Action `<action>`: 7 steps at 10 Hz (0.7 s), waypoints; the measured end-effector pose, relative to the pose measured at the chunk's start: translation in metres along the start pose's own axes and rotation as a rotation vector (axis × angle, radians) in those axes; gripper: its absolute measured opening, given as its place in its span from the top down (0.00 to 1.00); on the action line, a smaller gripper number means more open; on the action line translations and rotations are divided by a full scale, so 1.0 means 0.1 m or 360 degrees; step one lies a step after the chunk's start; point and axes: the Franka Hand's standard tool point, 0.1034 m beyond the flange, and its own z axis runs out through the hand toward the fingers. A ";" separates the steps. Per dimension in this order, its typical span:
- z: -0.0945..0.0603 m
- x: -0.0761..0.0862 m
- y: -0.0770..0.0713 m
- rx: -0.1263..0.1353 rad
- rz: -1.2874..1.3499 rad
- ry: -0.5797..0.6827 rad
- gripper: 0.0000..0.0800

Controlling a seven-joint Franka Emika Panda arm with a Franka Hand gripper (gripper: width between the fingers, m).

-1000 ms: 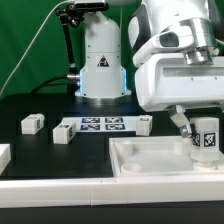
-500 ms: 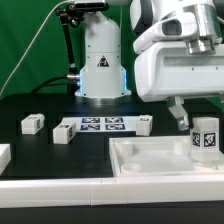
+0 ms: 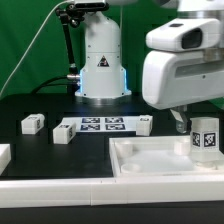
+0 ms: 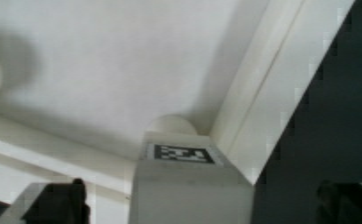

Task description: Assemble one leg

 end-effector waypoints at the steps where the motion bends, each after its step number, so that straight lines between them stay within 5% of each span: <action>1: 0.02 -0.01 0.00 -0.0004 0.0001 0.0016 0.19; 3: 0.02 -0.01 0.00 -0.0002 0.0001 0.0011 0.20; 5: 0.02 -0.02 0.00 -0.0003 0.0002 0.0012 0.63; 7: 0.02 -0.02 0.02 -0.0004 0.0019 0.0011 0.63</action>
Offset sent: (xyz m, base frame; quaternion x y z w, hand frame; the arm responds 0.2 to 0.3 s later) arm 0.0000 0.0000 0.0000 0.0000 0.0000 0.0000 1.0000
